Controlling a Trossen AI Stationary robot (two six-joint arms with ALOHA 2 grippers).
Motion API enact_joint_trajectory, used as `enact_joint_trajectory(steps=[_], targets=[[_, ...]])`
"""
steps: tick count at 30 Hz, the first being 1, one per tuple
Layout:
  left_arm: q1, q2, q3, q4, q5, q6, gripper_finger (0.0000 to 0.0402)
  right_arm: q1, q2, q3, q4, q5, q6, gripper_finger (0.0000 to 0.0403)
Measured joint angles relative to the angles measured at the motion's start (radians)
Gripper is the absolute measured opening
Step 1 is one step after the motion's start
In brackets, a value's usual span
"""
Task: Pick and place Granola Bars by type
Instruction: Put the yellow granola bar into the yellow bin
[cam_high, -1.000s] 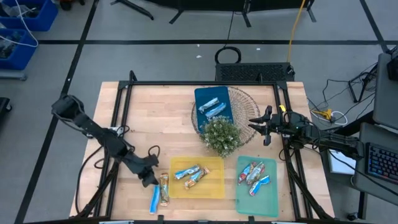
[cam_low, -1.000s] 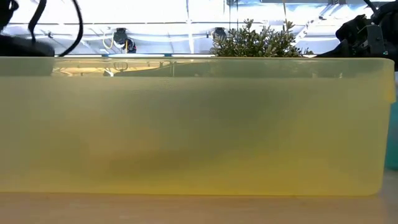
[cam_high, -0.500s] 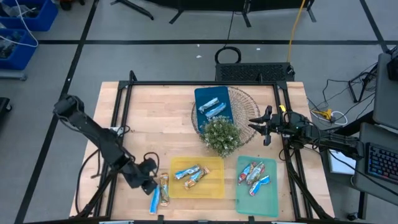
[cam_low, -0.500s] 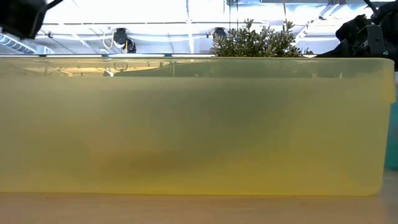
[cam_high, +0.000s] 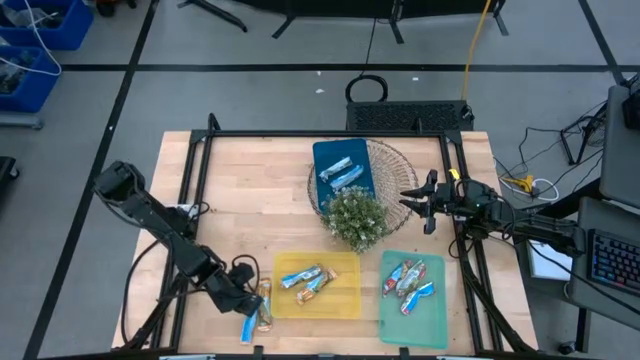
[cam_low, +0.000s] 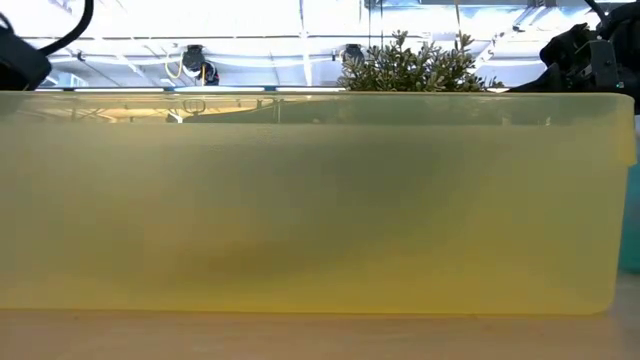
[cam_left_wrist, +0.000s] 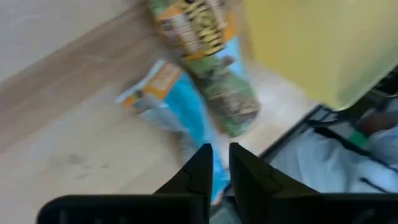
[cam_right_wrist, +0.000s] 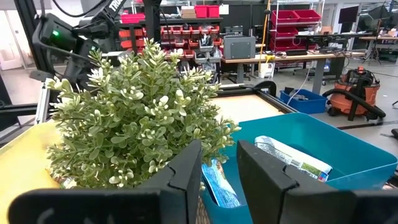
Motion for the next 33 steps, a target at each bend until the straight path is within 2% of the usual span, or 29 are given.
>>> enact_joint_trajectory(steps=[4,12,21,25,33], targets=[[0.008,0.000,0.000,0.034,-0.007,-0.028,0.0082,0.000,0.000,0.000,0.000,0.000,0.000,0.0093],[0.008,0.000,0.000,-0.013,-0.010,-0.121,0.0124,0.000,0.000,0.000,0.000,0.000,0.000,0.0093],[0.006,0.000,0.000,-0.012,-0.026,-0.130,0.0127,0.000,0.000,0.000,0.000,0.000,0.000,0.0093],[-0.007,0.000,0.000,-0.034,0.004,-0.182,0.0127,0.000,0.000,0.000,0.000,0.000,0.000,0.0093],[-0.030,0.021,0.000,-0.043,-0.022,-0.229,0.0127,0.000,0.000,0.000,0.000,0.000,0.000,0.0093]])
